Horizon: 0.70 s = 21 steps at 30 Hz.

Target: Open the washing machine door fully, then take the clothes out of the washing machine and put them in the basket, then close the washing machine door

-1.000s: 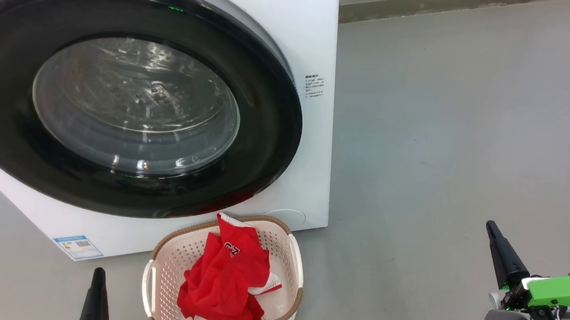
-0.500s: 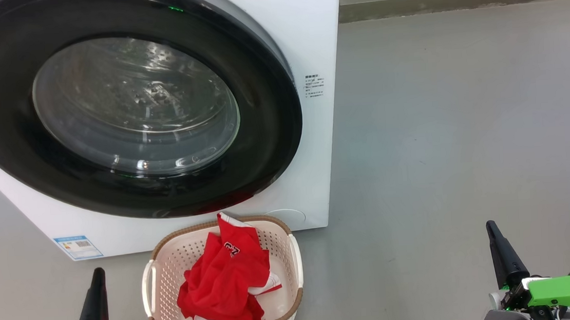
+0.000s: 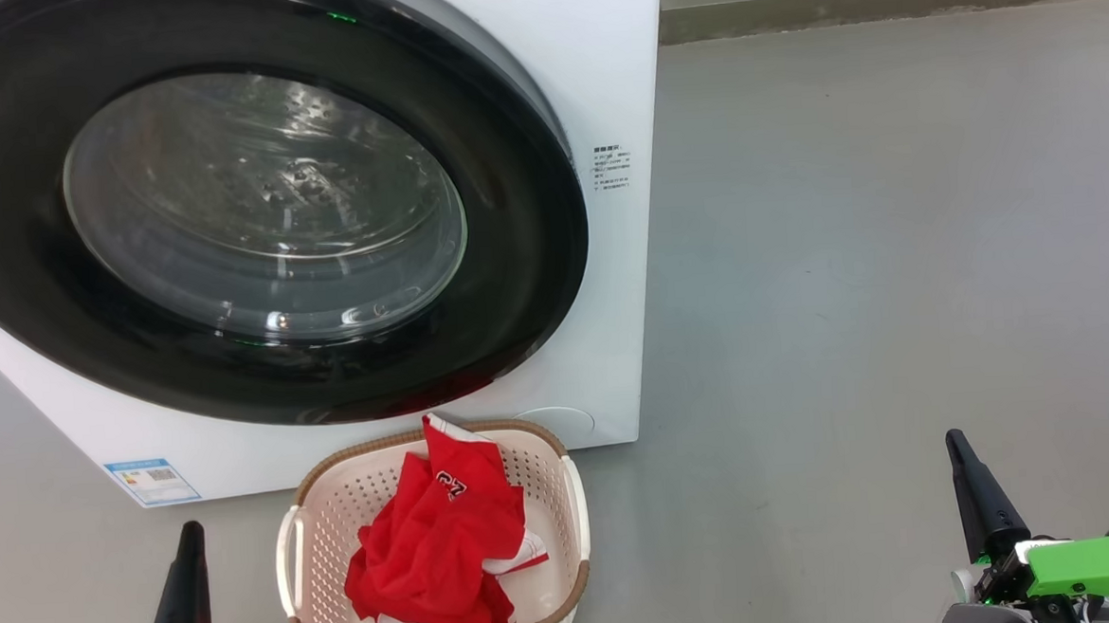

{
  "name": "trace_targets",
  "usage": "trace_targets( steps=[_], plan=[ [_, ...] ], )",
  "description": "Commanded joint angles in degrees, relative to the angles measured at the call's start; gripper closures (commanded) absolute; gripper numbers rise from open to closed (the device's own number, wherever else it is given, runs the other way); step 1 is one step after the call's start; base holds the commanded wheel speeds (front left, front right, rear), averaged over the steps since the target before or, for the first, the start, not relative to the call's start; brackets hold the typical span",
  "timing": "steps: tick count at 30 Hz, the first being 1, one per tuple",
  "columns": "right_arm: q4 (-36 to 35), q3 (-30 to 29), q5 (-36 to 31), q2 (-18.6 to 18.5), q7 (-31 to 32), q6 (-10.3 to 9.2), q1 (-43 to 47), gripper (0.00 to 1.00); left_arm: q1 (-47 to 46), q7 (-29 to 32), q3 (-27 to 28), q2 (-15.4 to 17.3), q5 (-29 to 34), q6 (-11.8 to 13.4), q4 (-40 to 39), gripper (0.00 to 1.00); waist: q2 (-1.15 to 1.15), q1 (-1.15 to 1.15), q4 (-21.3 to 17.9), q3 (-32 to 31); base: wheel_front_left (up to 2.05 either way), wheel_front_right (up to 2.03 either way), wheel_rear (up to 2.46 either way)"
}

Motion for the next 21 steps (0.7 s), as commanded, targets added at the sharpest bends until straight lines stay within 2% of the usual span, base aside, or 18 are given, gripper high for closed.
trace_targets(
  steps=[1,21],
  plan=[
    [-1.7,1.4,0.2,-0.2,0.4,-0.06,-1.5,1.00,-2.2,0.3,2.0,0.9,0.2,-0.2,-1.3,1.00,0.00,0.00,0.0,0.0,0.00,0.00,0.00],
    [-1.7,1.4,0.2,-0.2,0.4,-0.06,-1.5,1.00,-2.2,0.3,2.1,0.8,0.3,-0.2,-1.3,1.00,0.00,0.00,0.0,0.0,0.00,0.00,0.00]
  ],
)
